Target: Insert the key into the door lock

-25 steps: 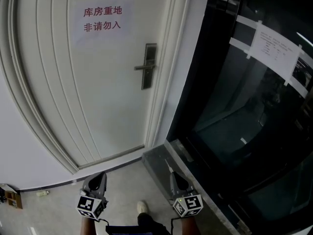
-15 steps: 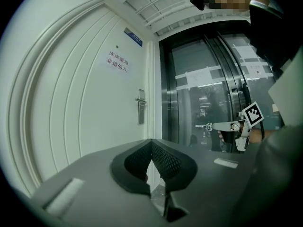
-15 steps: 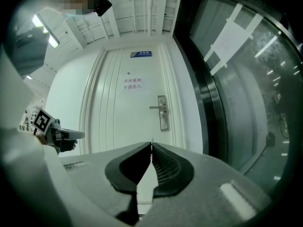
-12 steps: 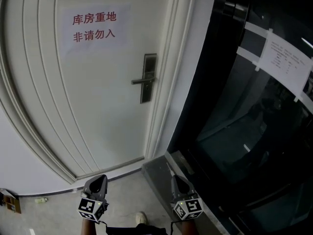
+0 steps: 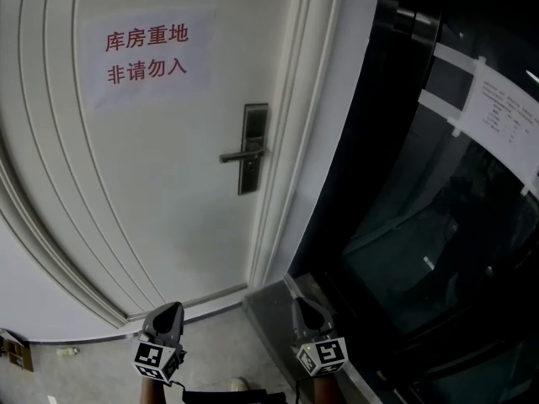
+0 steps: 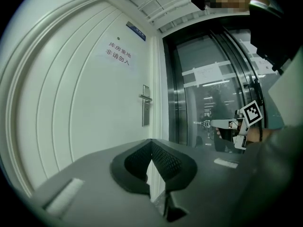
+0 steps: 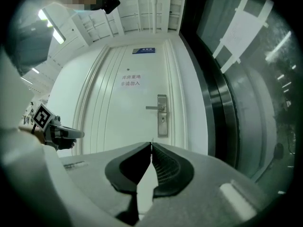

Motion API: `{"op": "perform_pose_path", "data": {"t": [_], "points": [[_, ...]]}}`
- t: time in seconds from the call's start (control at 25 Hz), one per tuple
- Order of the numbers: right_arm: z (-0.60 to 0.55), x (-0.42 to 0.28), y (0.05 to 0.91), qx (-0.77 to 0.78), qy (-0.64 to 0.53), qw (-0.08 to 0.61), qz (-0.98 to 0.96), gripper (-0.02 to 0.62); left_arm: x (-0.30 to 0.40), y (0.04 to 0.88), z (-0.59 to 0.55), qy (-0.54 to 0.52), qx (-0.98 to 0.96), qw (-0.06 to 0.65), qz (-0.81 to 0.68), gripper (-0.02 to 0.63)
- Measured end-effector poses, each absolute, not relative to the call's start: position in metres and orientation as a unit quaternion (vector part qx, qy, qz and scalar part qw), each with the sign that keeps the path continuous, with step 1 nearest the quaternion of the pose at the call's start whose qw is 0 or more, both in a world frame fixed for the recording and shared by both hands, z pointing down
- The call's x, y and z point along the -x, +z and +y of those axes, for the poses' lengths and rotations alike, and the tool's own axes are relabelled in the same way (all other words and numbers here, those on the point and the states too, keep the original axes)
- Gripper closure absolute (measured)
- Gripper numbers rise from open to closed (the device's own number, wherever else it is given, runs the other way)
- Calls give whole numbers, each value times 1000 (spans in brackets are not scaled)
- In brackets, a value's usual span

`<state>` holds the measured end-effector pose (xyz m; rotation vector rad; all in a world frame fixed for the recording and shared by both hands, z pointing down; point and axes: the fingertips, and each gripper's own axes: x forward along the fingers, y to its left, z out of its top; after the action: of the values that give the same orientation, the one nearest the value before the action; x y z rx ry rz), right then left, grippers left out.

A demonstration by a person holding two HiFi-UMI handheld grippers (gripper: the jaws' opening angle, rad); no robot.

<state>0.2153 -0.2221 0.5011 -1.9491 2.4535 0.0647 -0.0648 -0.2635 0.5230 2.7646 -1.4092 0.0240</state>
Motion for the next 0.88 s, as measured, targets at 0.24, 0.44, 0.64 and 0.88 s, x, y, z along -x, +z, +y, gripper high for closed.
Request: {"op": "perform_pose_path", "data": {"t": [0.24, 0.44, 0.64, 0.88], "points": [[-252, -233, 483, 617, 44, 10, 786, 584, 55, 522, -286, 2, -885, 17, -465, 604], [-272, -239, 468, 612, 70, 15, 788, 584, 55, 523, -293, 4, -882, 16, -471, 604], [-288, -232, 438, 601, 129, -3, 789, 584, 60, 523, -295, 3, -879, 17, -476, 604], [-309, -214, 407, 581, 210, -44, 785, 586, 68, 525, -309, 3, -874, 18, -486, 604]]}}
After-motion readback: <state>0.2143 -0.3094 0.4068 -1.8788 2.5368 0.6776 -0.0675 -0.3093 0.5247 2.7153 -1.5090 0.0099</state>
